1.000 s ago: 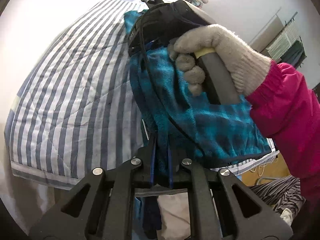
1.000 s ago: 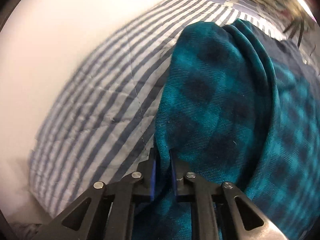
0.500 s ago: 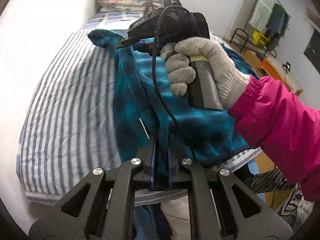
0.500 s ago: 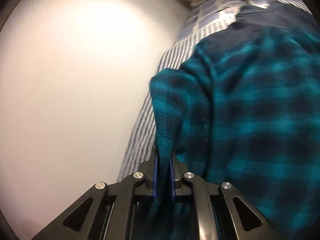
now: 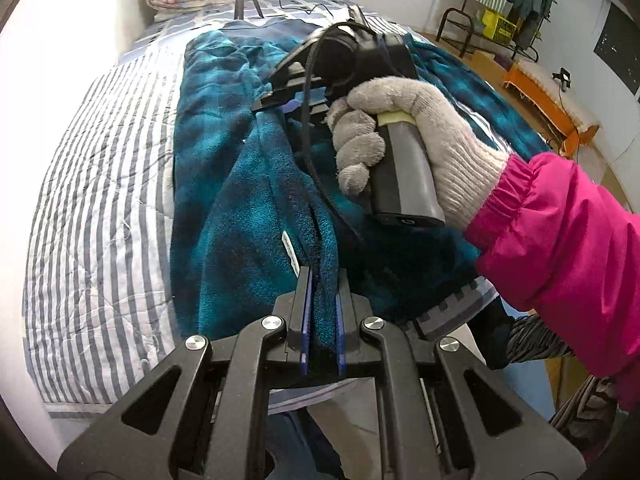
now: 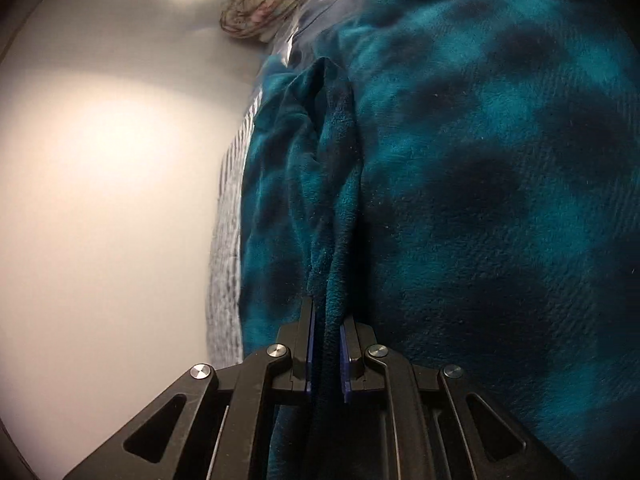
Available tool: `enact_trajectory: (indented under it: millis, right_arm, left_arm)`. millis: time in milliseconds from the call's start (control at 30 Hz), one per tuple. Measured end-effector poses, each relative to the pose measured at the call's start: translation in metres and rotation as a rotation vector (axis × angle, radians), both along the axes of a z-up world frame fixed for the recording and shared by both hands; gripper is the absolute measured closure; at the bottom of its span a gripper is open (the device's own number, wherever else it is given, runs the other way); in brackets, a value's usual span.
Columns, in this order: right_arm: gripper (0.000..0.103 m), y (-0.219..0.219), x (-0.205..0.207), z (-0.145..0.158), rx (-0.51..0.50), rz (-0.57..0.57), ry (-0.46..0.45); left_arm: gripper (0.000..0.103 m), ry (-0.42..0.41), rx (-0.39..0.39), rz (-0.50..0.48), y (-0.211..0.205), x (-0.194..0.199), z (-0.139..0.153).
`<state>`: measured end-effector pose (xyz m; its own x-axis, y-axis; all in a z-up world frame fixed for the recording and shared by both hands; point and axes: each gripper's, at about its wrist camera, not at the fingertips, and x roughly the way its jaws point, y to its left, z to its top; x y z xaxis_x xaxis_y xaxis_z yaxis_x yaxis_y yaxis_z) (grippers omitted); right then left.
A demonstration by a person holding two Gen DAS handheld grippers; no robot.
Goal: Fold large clothes
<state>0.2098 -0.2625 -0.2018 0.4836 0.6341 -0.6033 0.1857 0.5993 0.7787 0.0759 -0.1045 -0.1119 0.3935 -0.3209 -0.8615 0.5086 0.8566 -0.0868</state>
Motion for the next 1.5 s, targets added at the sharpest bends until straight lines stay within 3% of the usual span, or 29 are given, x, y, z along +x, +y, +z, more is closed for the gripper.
enact_trajectory:
  millis: [233,333,400,467,500,667,800,900,1067,1133,1200,1233,1267,1367,1500]
  right_arm:
    - [0.095,0.014,0.012,0.038,-0.149,0.082,-0.043]
    - [0.095,0.015,0.010,0.042,-0.190,0.087,-0.030]
    - [0.087,0.009,0.007,0.044,-0.193,0.086,-0.025]
    - [0.072,0.000,0.003,0.052,-0.193,0.082,-0.023]
    - [0.069,-0.006,-0.005,0.058,-0.197,0.081,-0.021]
    - [0.066,-0.010,-0.045,0.077,-0.221,0.159,-0.021]
    - [0.060,0.009,-0.093,0.081,-0.241,0.274,0.001]
    - [0.058,0.026,-0.120,0.076,-0.231,0.317,0.017]
    - [0.060,0.062,-0.150,0.077,-0.387,0.421,-0.043]
    - [0.062,0.076,-0.155,0.070,-0.455,0.473,-0.019]
    - [0.078,0.083,-0.158,0.063,-0.472,0.508,0.002]
    - [0.095,0.083,-0.159,0.061,-0.450,0.521,0.008]
    - [0.099,0.079,-0.159,0.062,-0.426,0.513,0.013]
    - [0.100,0.068,-0.163,0.069,-0.434,0.480,0.013]
    - [0.100,0.067,-0.164,0.051,-0.464,0.483,0.047]
  left_arm:
    - [0.096,0.016,-0.058,0.011,0.001,0.002,0.004]
    - [0.093,0.064,-0.133,-0.005,0.008,0.003,0.008]
    - [0.093,0.105,-0.199,-0.038,0.015,-0.002,0.014]
    - [0.083,0.128,-0.244,-0.060,0.028,-0.009,0.021]
    - [0.073,0.122,-0.257,-0.059,0.035,-0.012,0.025]
    - [0.071,0.054,-0.312,0.056,0.094,-0.009,0.041]
    - [0.071,0.048,-0.309,0.194,0.128,0.004,0.036]
    - [0.071,0.080,-0.310,0.227,0.135,0.010,0.025]
    - [0.076,0.099,-0.266,0.220,0.120,0.015,0.009]
    - [0.076,0.098,-0.247,0.213,0.112,0.018,0.005]
    - [0.076,0.106,-0.242,0.207,0.108,0.021,0.001]
    - [0.076,0.111,-0.240,0.205,0.106,0.022,0.000]
    - [0.076,0.112,-0.240,0.204,0.104,0.023,-0.001]
    - [0.076,0.102,-0.240,0.205,0.101,0.027,0.000]
    - [0.076,0.114,-0.203,0.180,0.088,0.031,-0.014]
